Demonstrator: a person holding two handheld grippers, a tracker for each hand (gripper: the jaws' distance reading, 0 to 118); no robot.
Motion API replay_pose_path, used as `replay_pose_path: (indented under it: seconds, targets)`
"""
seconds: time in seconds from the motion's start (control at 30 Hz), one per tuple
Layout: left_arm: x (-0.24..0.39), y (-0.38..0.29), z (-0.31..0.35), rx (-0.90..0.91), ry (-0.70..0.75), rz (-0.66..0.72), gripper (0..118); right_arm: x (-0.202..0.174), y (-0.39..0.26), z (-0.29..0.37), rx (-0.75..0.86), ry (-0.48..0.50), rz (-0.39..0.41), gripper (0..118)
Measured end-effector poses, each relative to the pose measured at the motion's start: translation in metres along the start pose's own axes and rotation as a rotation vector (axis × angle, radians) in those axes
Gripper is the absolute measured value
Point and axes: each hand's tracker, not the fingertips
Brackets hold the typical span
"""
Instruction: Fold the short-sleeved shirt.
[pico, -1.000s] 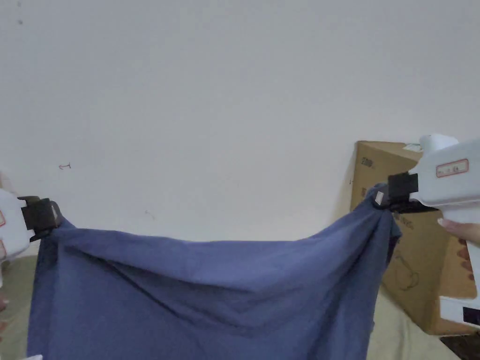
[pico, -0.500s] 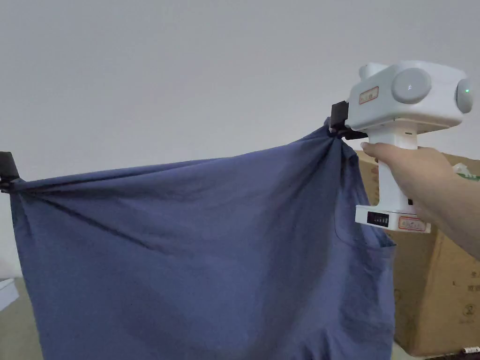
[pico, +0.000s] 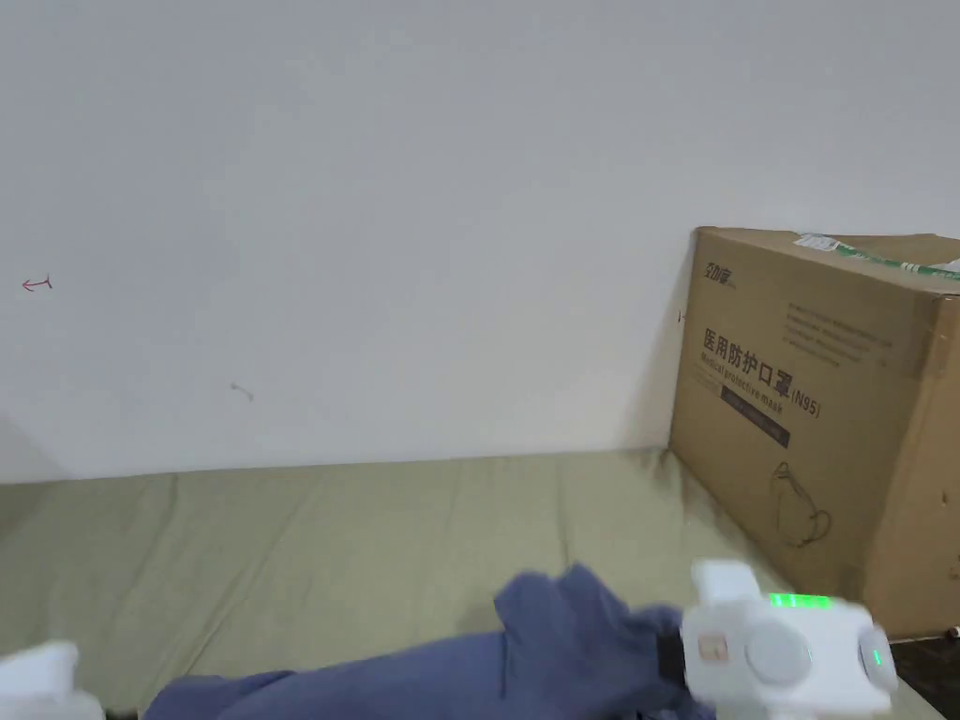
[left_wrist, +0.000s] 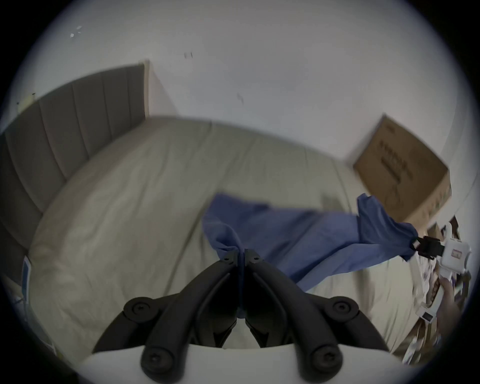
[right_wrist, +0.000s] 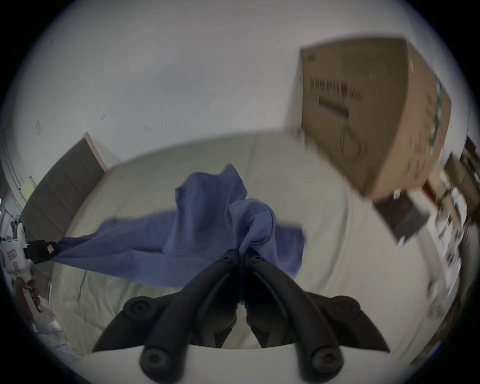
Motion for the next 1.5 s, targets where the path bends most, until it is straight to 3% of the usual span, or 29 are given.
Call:
replay_pose_path:
  seconds: [0.07, 0.23, 0.4, 0.57, 0.67, 0.83, 0.93, 0.97, 1.0, 1.03, 1.07, 1.1, 1.13, 1.17, 1.23, 1.37, 1.5]
  targets:
    - [-0.014, -0.045, -0.001, -0.047, -0.023, 0.002, 3, 0.011, -0.056, 0.010, -0.060, 0.049, -0.051, 3]
    - [-0.044, -0.119, 0.057, -0.046, -0.083, 0.063, 3, 0.036, -0.148, 0.082, -0.051, 0.103, -0.043, 3]
    - [-0.059, -0.152, 0.151, 0.045, -0.082, 0.011, 3, 0.053, -0.195, 0.178, -0.013, 0.141, -0.117, 3]
    - [-0.055, -0.163, 0.214, 0.090, -0.087, 0.017, 3, 0.054, -0.222, 0.242, -0.021, 0.126, -0.118, 3]
    - [-0.055, -0.167, 0.217, 0.038, -0.053, 0.018, 3, 0.055, -0.234, 0.246, -0.098, 0.123, -0.160, 3]
    - [-0.058, -0.177, 0.156, -0.100, 0.034, -0.050, 4, 0.060, -0.243, 0.194, -0.193, 0.128, -0.210, 3]
    - [-0.062, -0.180, 0.134, -0.178, -0.010, 0.025, 6, 0.060, -0.242, 0.172, -0.239, 0.122, -0.271, 4]
    - [-0.067, -0.181, 0.132, -0.172, -0.023, 0.050, 16, 0.059, -0.241, 0.173, -0.260, 0.118, -0.296, 23]
    - [-0.066, -0.181, 0.134, -0.160, -0.020, 0.053, 37, 0.058, -0.239, 0.177, -0.259, 0.124, -0.305, 59]
    - [-0.064, -0.182, 0.138, -0.147, -0.016, 0.054, 68, 0.056, -0.238, 0.183, -0.235, 0.125, -0.323, 96]
    - [-0.060, -0.182, 0.143, -0.135, -0.015, 0.046, 112, 0.053, -0.236, 0.188, -0.233, 0.114, -0.316, 114]
    - [-0.050, -0.182, 0.152, -0.122, -0.010, 0.035, 117, 0.049, -0.234, 0.194, -0.225, 0.105, -0.306, 114]
    - [-0.046, -0.182, 0.157, -0.115, -0.002, 0.003, 111, 0.052, -0.230, 0.202, -0.194, 0.091, -0.293, 114]
    - [-0.043, -0.175, 0.170, -0.003, -0.015, -0.026, 110, 0.047, -0.225, 0.211, -0.165, 0.083, -0.286, 114]
    - [-0.034, -0.170, 0.181, -0.004, -0.011, -0.092, 111, 0.037, -0.215, 0.230, -0.100, 0.090, -0.278, 114]
    - [0.006, -0.155, 0.231, 0.191, -0.058, -0.154, 112, 0.005, -0.197, 0.282, 0.237, 0.158, -0.242, 113]
    - [0.032, -0.155, 0.277, 0.589, -0.122, -0.179, 104, -0.038, -0.185, 0.322, 0.551, 0.295, -0.159, 109]
